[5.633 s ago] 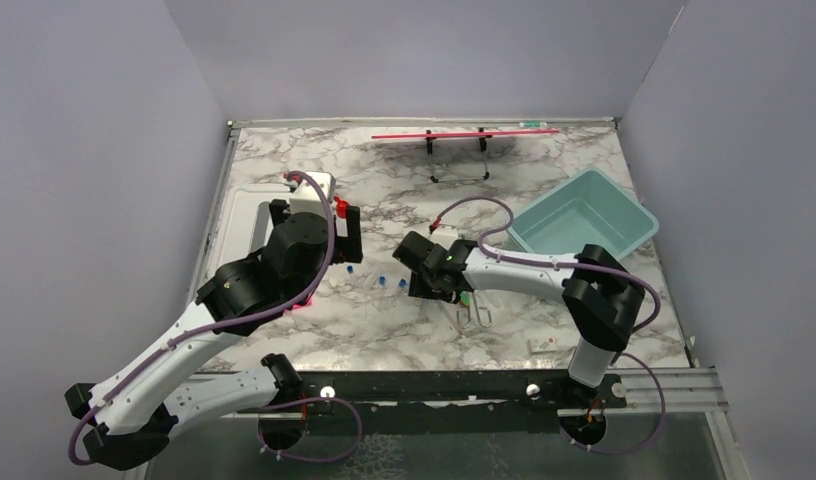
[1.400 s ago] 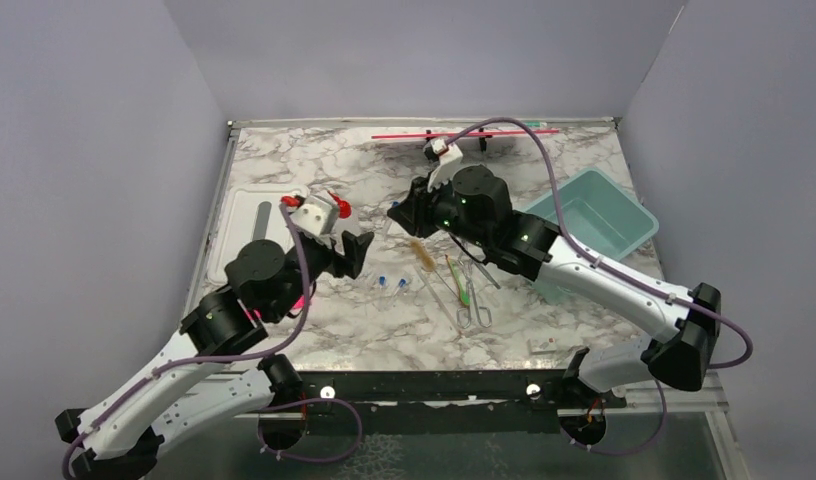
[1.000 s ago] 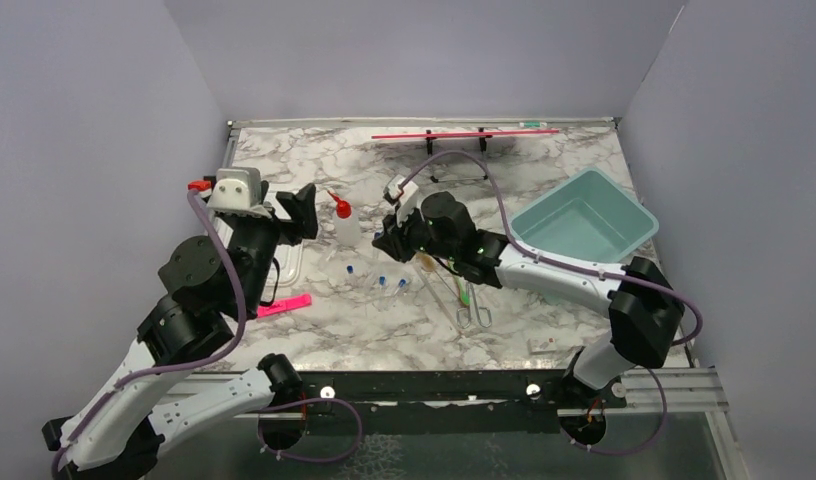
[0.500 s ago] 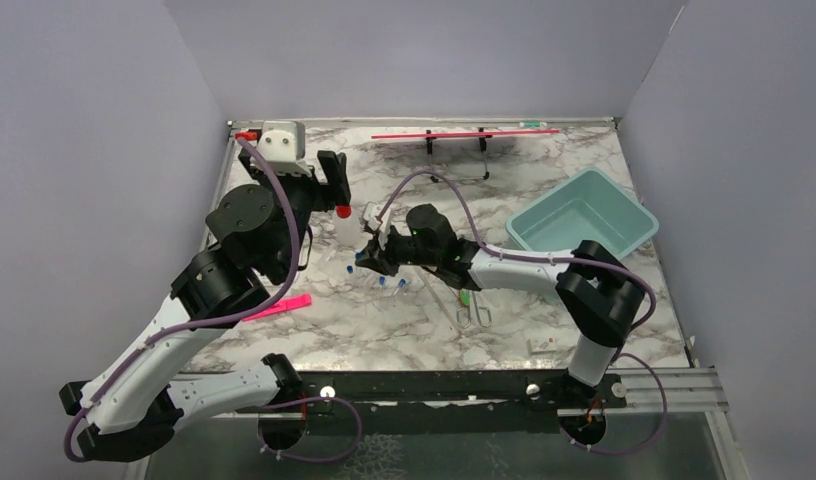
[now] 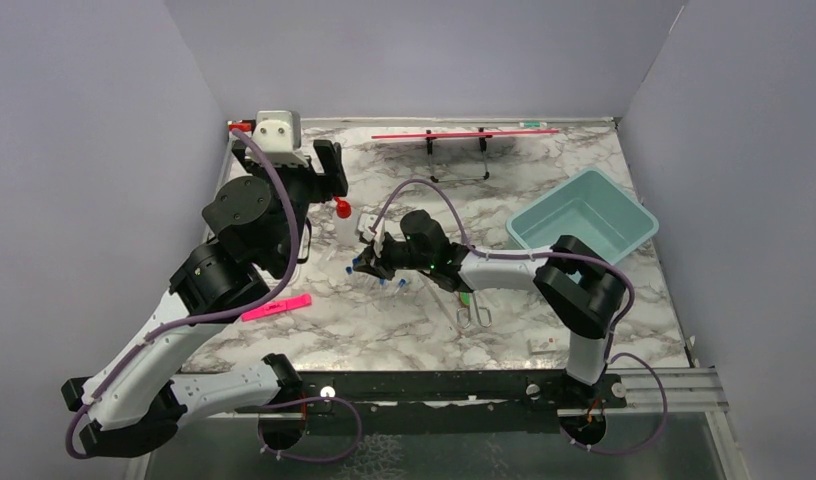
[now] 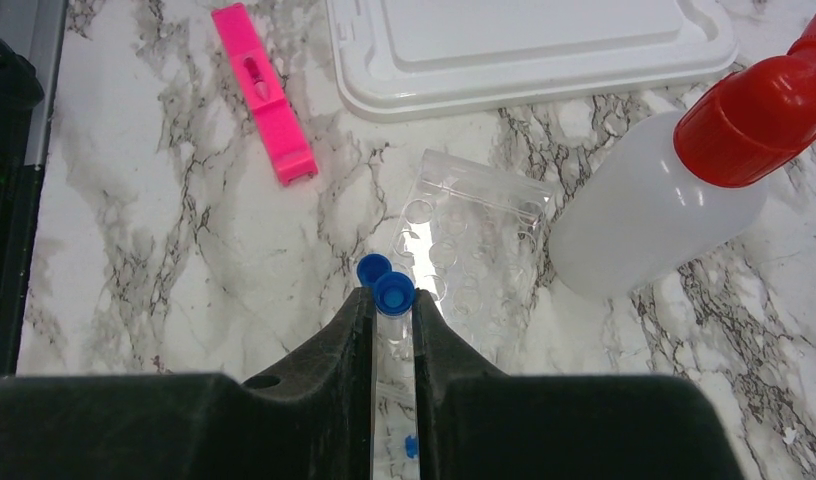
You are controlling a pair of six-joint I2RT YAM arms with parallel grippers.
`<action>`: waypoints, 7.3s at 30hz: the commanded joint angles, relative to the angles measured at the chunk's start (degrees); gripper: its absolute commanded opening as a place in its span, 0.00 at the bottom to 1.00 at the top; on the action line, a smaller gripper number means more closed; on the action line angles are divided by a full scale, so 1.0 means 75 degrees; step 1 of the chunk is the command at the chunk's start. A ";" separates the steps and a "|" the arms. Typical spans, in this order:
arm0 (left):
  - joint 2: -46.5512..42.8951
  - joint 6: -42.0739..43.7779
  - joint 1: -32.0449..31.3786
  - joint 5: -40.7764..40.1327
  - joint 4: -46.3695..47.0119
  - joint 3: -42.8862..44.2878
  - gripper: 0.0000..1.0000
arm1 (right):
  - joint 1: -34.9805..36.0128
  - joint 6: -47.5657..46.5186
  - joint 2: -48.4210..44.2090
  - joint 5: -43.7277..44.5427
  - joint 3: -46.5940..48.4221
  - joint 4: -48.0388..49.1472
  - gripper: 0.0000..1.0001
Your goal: Organize the chemistry lab equipment
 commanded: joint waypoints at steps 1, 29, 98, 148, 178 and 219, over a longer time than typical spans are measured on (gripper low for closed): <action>0.0141 0.0397 0.0009 -0.0312 -0.0032 0.0251 0.76 | 0.0025 -0.0244 0.0166 0.0164 0.0054 0.0480 0.13; 0.0292 0.0456 0.0008 -0.0513 0.0086 0.0148 0.76 | 0.0025 -0.0447 0.0614 0.0269 0.0223 -0.0046 0.20; -0.1790 -0.0187 0.0004 -0.1356 -0.1184 -0.0255 0.78 | 0.1713 0.4141 0.1333 0.5675 0.4565 -0.6562 0.87; -0.1746 -0.0401 -0.0006 -0.1236 -0.1323 -0.0418 0.78 | 0.1701 0.5766 -0.0264 0.6845 0.3390 -0.6421 0.83; -0.1901 -0.3494 -0.0003 0.0625 -0.2060 -0.3672 0.89 | 0.0436 0.9281 0.1116 0.5242 0.2913 -0.8492 0.49; -0.0591 -0.3813 0.0020 0.5101 0.3401 -0.5273 0.73 | -0.0280 0.6369 -0.5280 0.4512 0.0123 -0.3799 0.21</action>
